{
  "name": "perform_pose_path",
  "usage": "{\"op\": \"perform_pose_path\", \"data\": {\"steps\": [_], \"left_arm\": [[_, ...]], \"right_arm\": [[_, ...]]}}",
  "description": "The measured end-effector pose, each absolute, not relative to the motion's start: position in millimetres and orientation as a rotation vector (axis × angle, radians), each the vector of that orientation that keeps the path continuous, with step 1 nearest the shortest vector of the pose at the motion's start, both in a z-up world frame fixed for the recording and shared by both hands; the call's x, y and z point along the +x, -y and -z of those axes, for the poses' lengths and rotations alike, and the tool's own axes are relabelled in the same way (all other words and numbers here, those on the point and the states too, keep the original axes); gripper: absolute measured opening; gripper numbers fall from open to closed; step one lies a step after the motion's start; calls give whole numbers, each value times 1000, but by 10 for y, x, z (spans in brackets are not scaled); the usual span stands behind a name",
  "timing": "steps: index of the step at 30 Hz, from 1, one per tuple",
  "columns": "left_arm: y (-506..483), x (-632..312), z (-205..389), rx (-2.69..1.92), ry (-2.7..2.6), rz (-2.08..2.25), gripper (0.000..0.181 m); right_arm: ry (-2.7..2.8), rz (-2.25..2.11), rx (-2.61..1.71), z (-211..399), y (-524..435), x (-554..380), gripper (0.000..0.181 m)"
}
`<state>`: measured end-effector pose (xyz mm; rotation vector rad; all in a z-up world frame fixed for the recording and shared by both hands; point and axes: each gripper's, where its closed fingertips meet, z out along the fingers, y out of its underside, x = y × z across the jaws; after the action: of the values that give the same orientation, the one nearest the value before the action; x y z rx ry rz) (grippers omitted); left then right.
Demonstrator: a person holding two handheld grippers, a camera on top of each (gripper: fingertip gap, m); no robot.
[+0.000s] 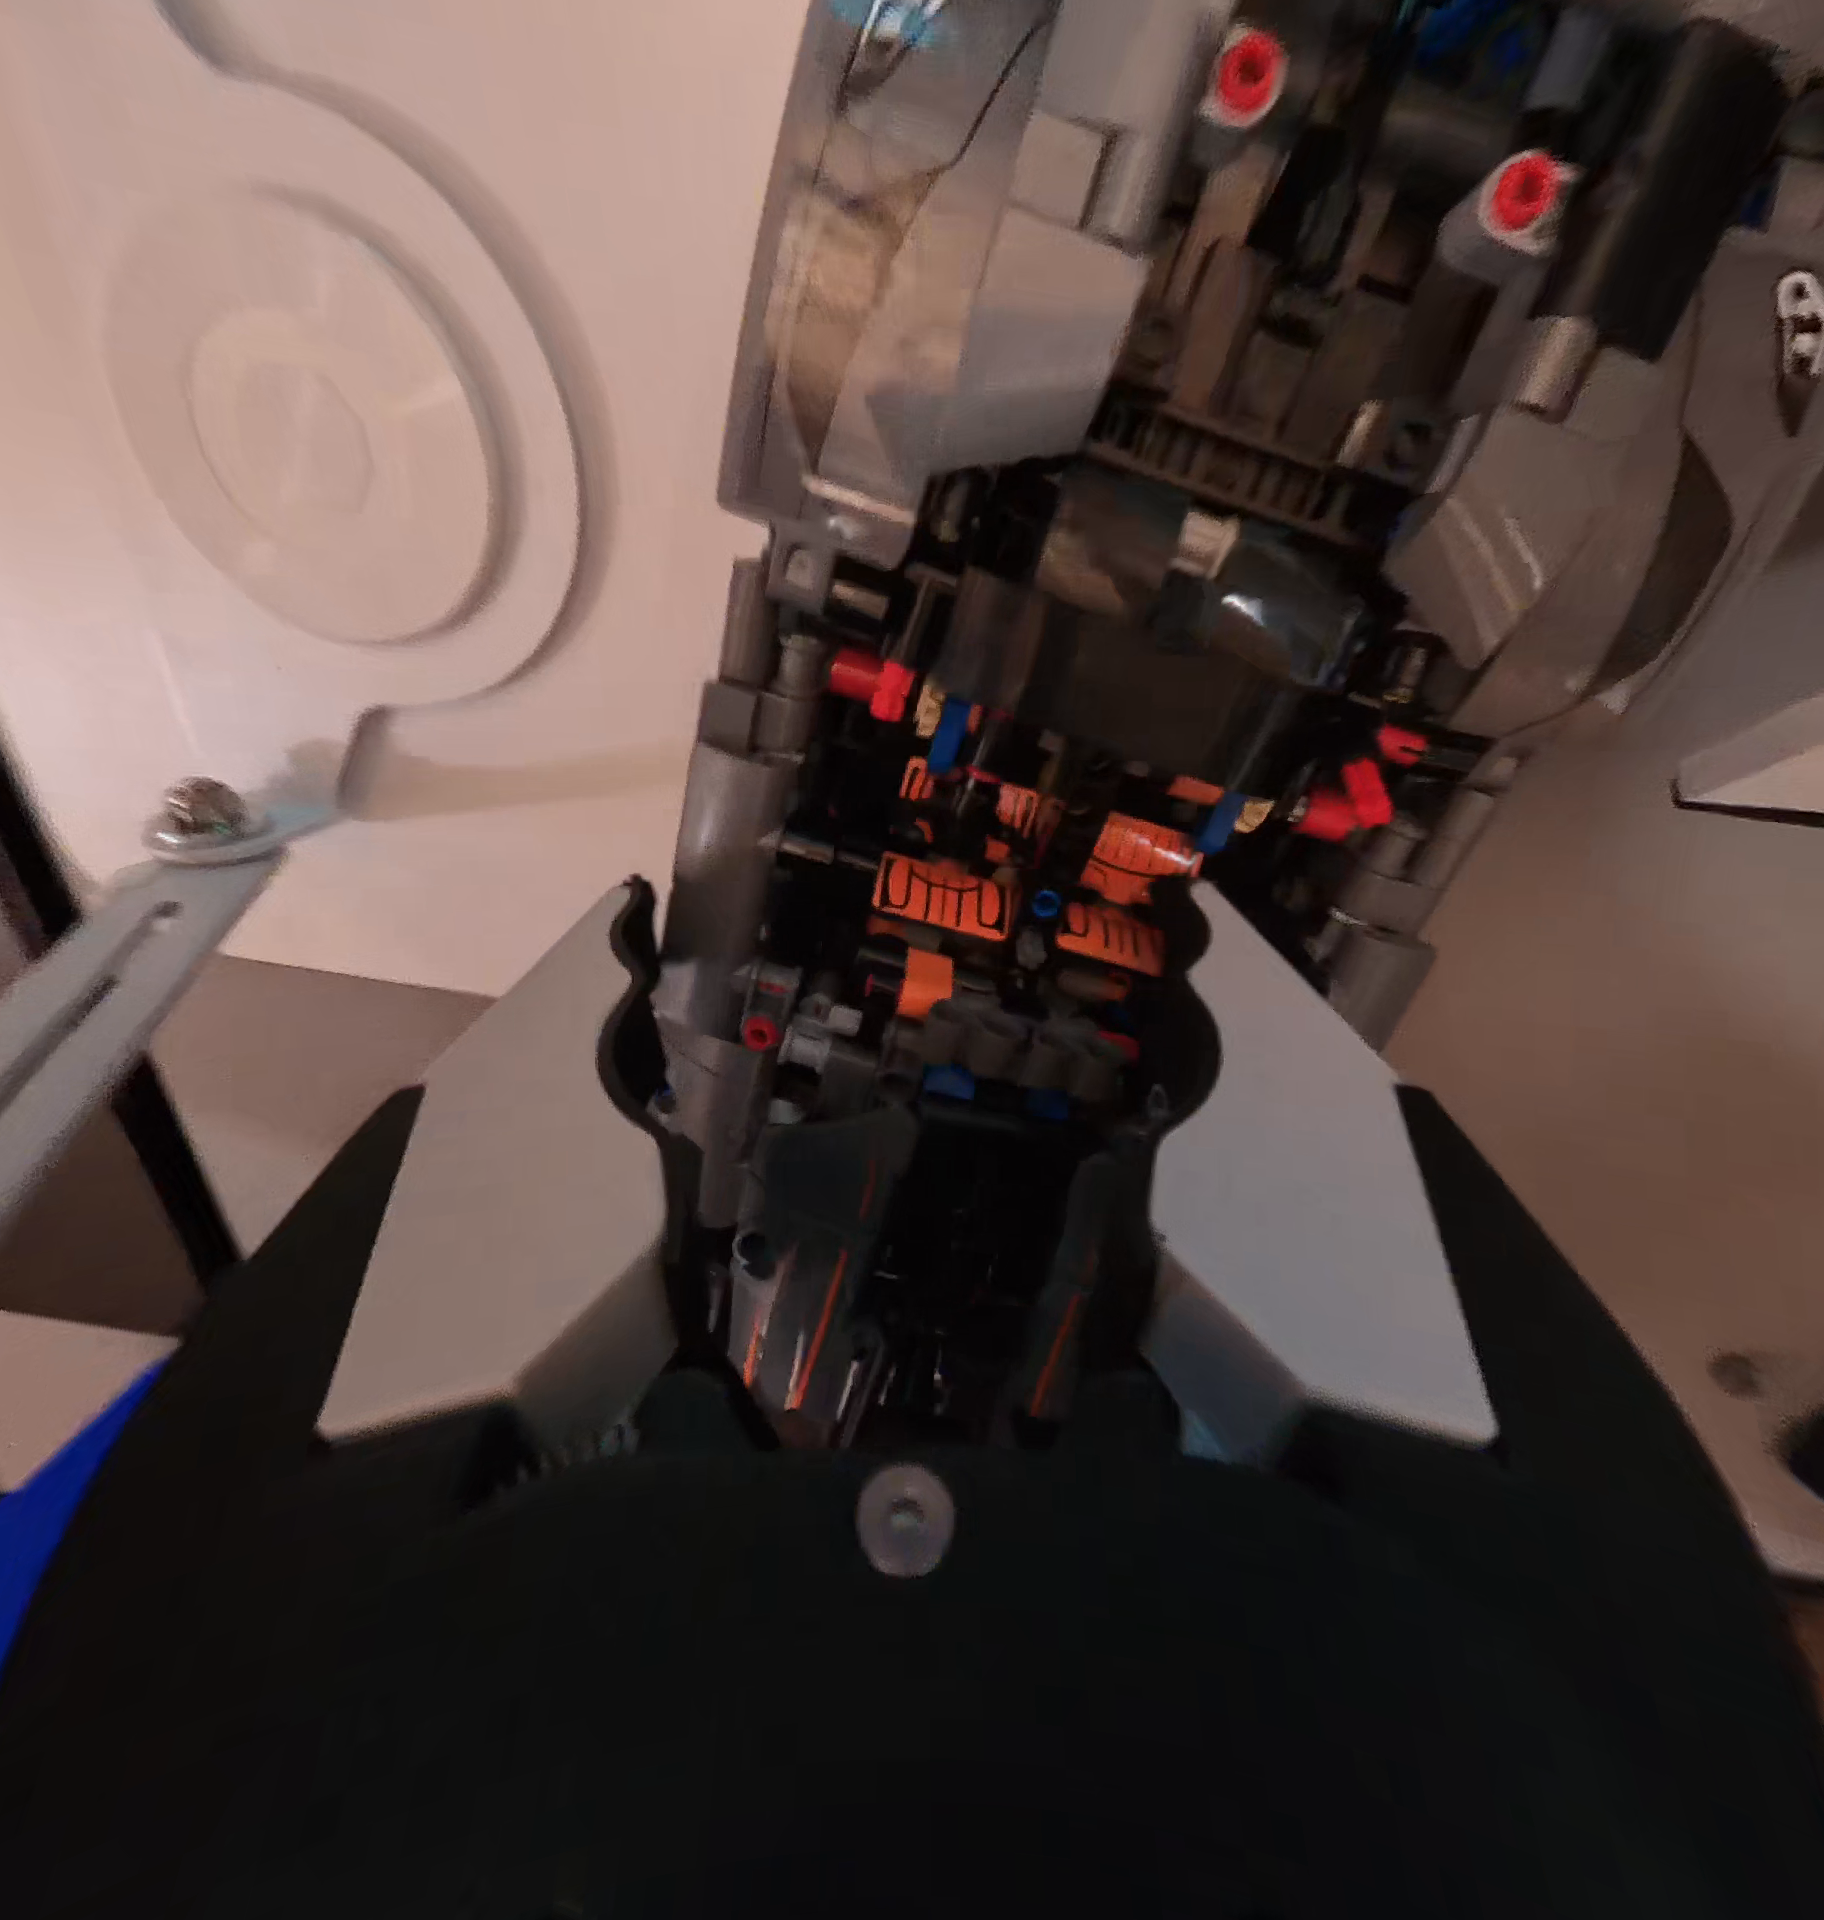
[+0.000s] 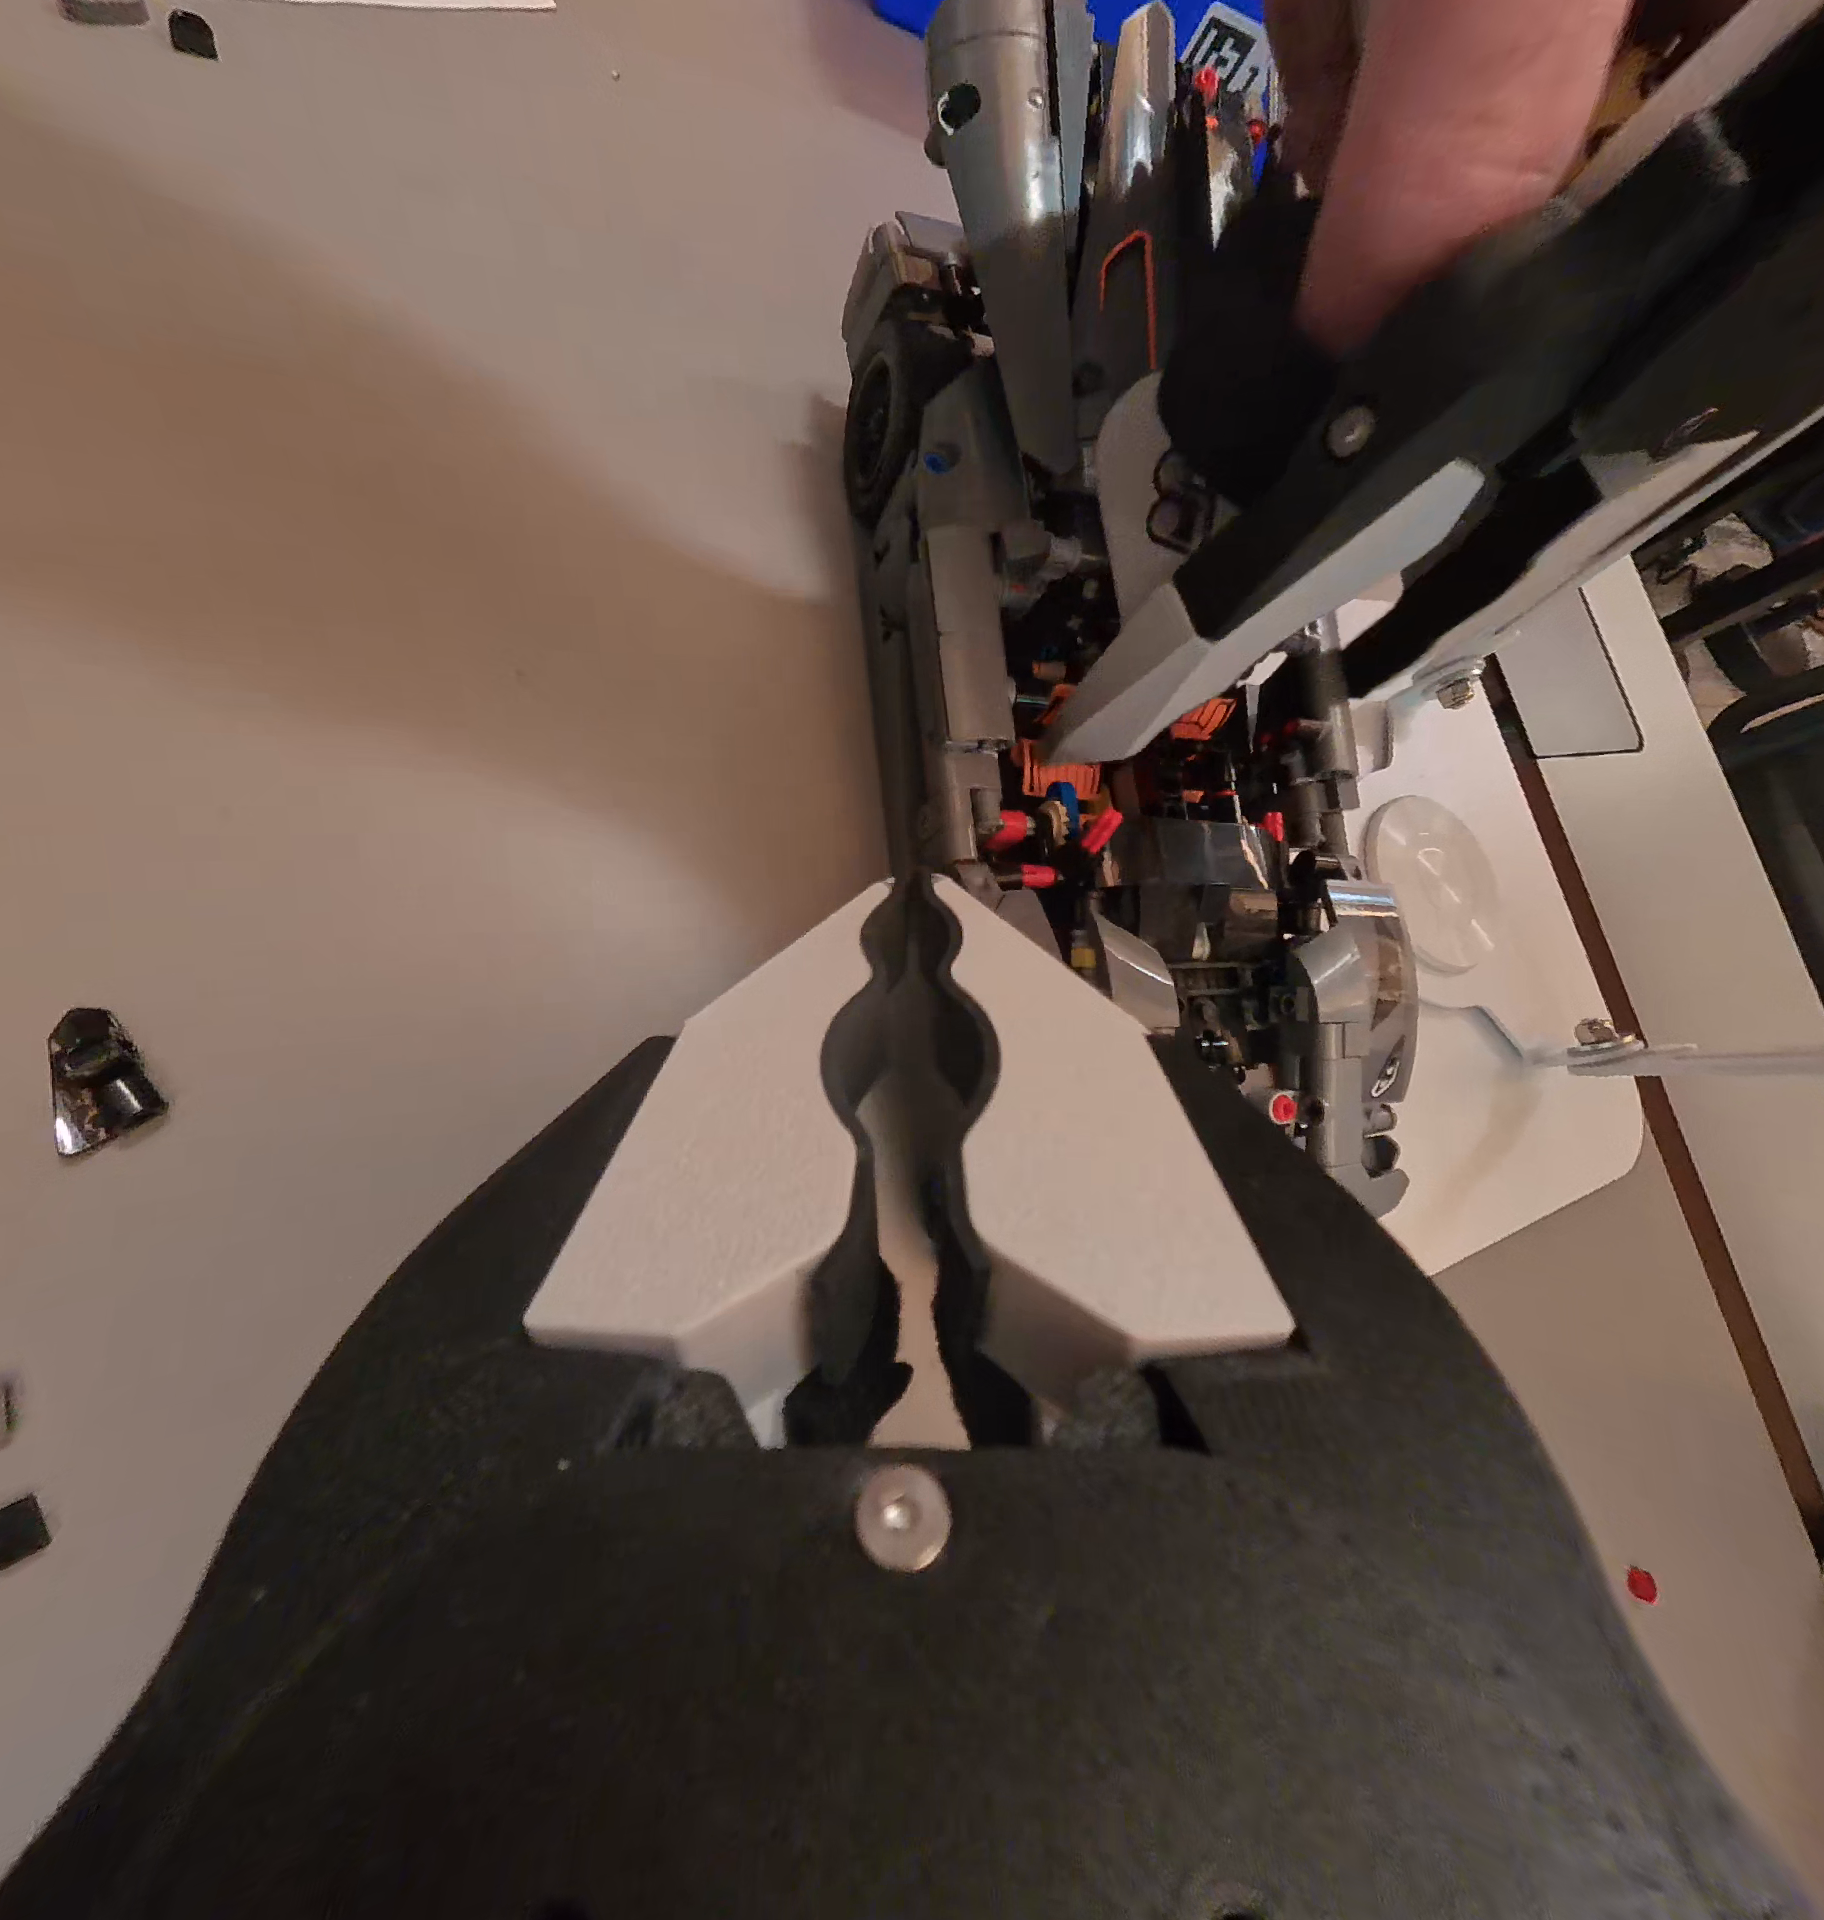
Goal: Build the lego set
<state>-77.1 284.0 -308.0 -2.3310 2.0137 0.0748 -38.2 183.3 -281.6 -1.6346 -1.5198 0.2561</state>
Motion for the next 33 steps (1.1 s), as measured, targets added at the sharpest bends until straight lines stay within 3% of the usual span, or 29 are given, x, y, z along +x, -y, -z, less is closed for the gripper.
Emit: {"op": "perform_pose_path", "data": {"steps": [3,33], "left_arm": [[-2796,-924,3158,-2478,-2019,-118,105],[-2086,-1663,3141,-3040,-1799,-349,104]], "right_arm": [[1524,-248,-1646,2856,-1842,-371,0],[1701,-197,-1533,3000,-1512,-454,0]]}}
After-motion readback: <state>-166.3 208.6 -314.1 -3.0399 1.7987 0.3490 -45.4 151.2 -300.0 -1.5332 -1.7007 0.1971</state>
